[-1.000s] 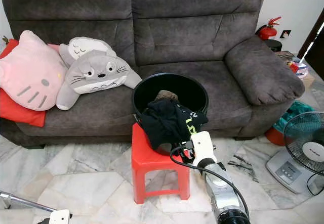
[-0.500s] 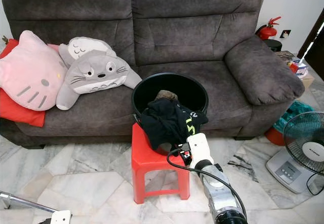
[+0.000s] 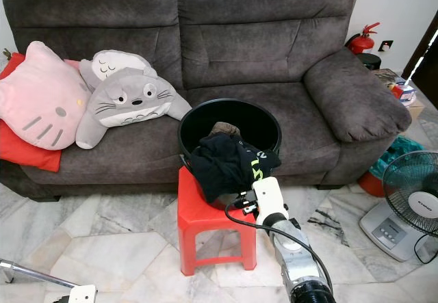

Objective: Hang hanger

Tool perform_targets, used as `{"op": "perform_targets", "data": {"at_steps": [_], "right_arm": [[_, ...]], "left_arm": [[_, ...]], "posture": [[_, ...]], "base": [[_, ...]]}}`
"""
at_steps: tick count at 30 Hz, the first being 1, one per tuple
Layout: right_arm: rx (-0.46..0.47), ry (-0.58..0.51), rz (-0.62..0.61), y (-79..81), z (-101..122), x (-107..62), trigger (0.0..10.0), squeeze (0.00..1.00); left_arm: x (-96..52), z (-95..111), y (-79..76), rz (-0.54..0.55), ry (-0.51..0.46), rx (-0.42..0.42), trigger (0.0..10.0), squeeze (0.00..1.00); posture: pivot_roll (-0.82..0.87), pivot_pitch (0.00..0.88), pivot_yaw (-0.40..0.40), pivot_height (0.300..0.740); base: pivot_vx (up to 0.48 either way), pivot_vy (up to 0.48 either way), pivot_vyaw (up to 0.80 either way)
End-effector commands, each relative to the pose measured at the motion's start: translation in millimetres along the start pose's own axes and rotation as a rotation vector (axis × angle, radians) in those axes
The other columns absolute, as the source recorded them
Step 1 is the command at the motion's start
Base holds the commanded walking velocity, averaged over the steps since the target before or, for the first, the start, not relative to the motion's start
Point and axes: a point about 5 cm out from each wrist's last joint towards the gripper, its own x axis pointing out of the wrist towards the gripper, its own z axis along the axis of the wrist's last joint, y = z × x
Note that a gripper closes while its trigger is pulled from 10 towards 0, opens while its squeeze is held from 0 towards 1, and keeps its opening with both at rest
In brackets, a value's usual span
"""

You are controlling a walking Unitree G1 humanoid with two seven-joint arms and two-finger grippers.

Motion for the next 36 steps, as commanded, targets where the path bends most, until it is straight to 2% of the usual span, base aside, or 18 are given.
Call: {"op": "perform_targets", "data": {"at_steps": [1, 4, 9, 12, 13, 14, 15, 17, 20, 23, 26, 32, 36], "right_arm": [[-0.021, -0.059, 0.011, 2.5, 14.7, 4.3, 0.0, 0.00], [-0.020, -0.130, 0.008, 0.3, 32.0, 5.6, 0.0, 0.00], [-0.027, -0.177, 0.004, -2.7, 44.6, 6.1, 0.0, 0.00], [-0.027, -0.177, 0.003, -2.6, 44.7, 5.9, 0.0, 0.00], [-0.036, -0.211, 0.004, -4.4, 54.8, 5.7, 0.0, 0.00], [-0.062, -0.311, -0.003, -10.8, 86.5, 5.4, 0.0, 0.00], [-0.072, -0.369, -0.018, -16.7, 106.8, 6.1, 0.0, 0.00], [-0.074, -0.387, -0.022, -18.9, 114.2, 7.3, 0.0, 0.00], [-0.095, -0.450, 0.000, -21.0, 140.7, 11.6, 0.0, 0.00], [-0.098, -0.459, 0.007, -20.5, 144.3, 12.4, 0.0, 0.00], [-0.127, -0.472, 0.059, -15.4, 159.0, 17.6, 0.0, 0.00], [-0.203, -0.403, 0.140, -8.2, 160.7, 29.4, 0.0, 0.00], [-0.270, -0.370, 0.260, 1.5, 164.2, 34.8, 0.0, 0.00]], "left_arm": [[-0.6, -3.3, 2.7, 0.008, 0.018, 0.005, 10.0, 0.00], [-0.6, -3.3, 2.9, 0.008, 0.018, 0.005, 10.0, 0.00], [-0.5, -3.1, 2.8, 0.008, 0.018, 0.005, 10.0, 0.00], [-0.5, -3.1, 2.8, 0.008, 0.018, 0.005, 10.0, 0.00], [-0.5, -3.0, 3.0, 0.008, 0.019, 0.005, 10.0, 0.00], [-0.5, -3.2, 3.8, 0.008, 0.020, 0.003, 10.0, 0.00], [-0.5, -3.4, 4.2, 0.008, 0.022, 0.003, 10.0, 0.00], [-0.5, -3.5, 4.3, 0.008, 0.022, 0.002, 10.0, 0.00], [-0.4, -3.2, 4.0, 0.008, 0.022, 0.002, 10.0, 0.00], [-0.4, -3.1, 4.0, 0.008, 0.022, 0.002, 10.0, 0.00], [-0.2, -2.9, 3.3, 0.006, 0.023, 0.003, 10.0, 0.00], [0.0, -2.4, 2.8, 0.005, 0.023, 0.003, 10.0, 0.00], [0.2, -1.9, 3.1, 0.007, 0.022, 0.003, 10.0, 0.00]], "posture": [[-0.18, 0.000, 0.048, 0.740], [-0.18, 0.000, 0.048, 0.740], [-0.18, 0.000, 0.048, 0.740], [-0.18, 0.000, 0.048, 0.740], [-0.18, 0.000, 0.048, 0.740], [-0.18, 0.000, 0.048, 0.740], [-0.18, 0.000, 0.048, 0.740], [-0.18, 0.000, 0.048, 0.740], [-0.18, 0.000, 0.054, 0.740], [-0.19, 0.000, 0.056, 0.740], [-0.19, 0.000, 0.061, 0.740], [-0.18, 0.000, 0.063, 0.740], [-0.18, 0.000, 0.065, 0.740]], "base": [[0.000, 0.000, 0.00], [0.000, 0.000, 0.00], [0.000, 0.000, 0.00], [0.000, 0.000, 0.00], [0.000, 0.000, 0.00], [0.000, 0.000, 0.00], [0.000, 0.000, 0.00], [0.000, 0.000, 0.00], [0.000, 0.000, 0.00], [0.000, 0.000, 0.00], [0.000, 0.000, 0.00], [0.000, 0.000, 0.00], [0.000, 0.000, 0.00]]}}
